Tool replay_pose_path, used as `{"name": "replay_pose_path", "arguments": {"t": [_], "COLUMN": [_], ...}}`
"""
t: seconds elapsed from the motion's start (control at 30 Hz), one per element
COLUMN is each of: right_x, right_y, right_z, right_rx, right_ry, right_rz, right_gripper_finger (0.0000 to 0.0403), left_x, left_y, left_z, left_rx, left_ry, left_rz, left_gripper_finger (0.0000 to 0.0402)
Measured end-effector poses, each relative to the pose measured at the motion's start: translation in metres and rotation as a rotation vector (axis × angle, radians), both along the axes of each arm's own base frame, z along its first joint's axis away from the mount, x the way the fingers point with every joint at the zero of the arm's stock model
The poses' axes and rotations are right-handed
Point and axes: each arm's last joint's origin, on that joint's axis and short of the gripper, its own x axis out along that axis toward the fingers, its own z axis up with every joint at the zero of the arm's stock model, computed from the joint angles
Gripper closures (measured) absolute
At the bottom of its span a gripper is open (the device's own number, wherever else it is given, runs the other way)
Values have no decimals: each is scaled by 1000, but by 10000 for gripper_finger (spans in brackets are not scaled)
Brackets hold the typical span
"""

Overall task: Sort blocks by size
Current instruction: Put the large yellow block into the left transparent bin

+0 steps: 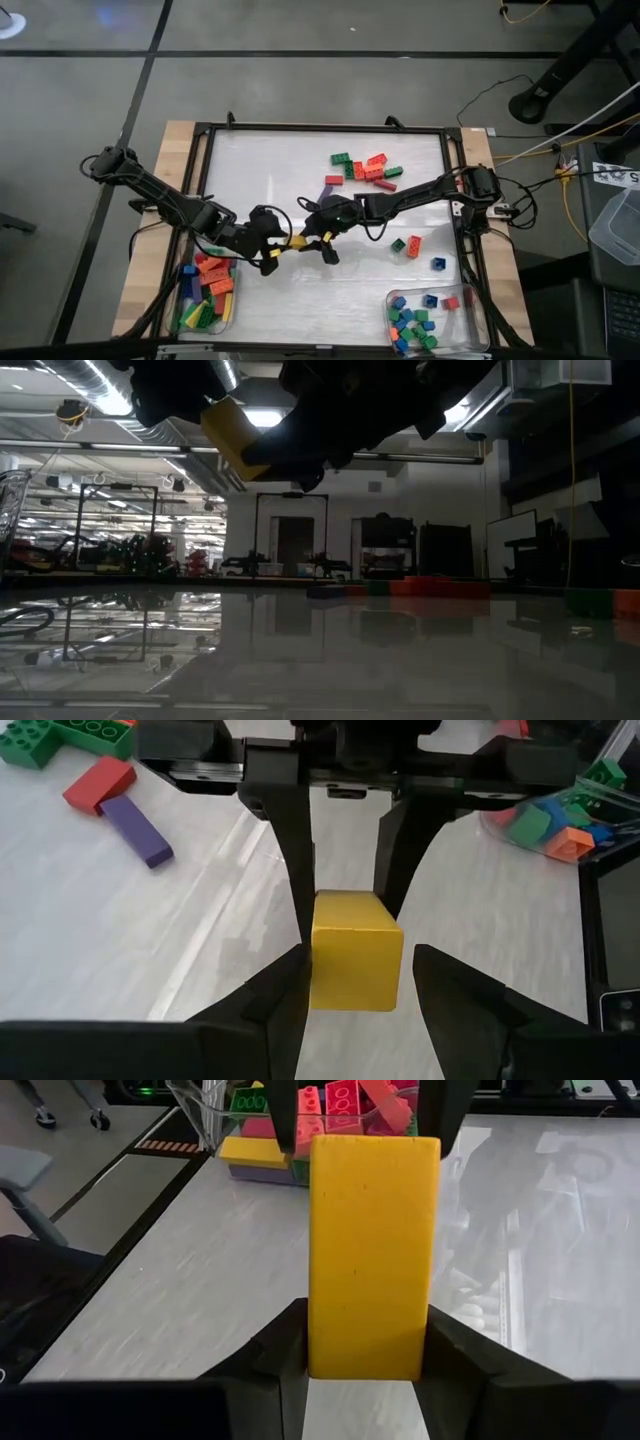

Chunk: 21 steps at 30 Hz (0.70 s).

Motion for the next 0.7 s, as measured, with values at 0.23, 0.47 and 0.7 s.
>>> {"name": "replay_pose_path", "arguments": {"t": [0.23,0.47,0.7], "right_x": [3,5,5], "right_y": [0,0,0], "right_z": [8,11,11], "right_rx": [13,17,17], "right_ry": [-82,-123,-123], "right_rz": [9,9,8], "right_gripper_finger": [264,264,261], "left_x": [2,5,6], "left_y": [3,11,12], "left_z": [-1,0,0], "left_rx": [-2,3,61], "left_ry": [4,2,9], "left_rz": [6,31,-9], "left_gripper_finger": [235,235,274]}}
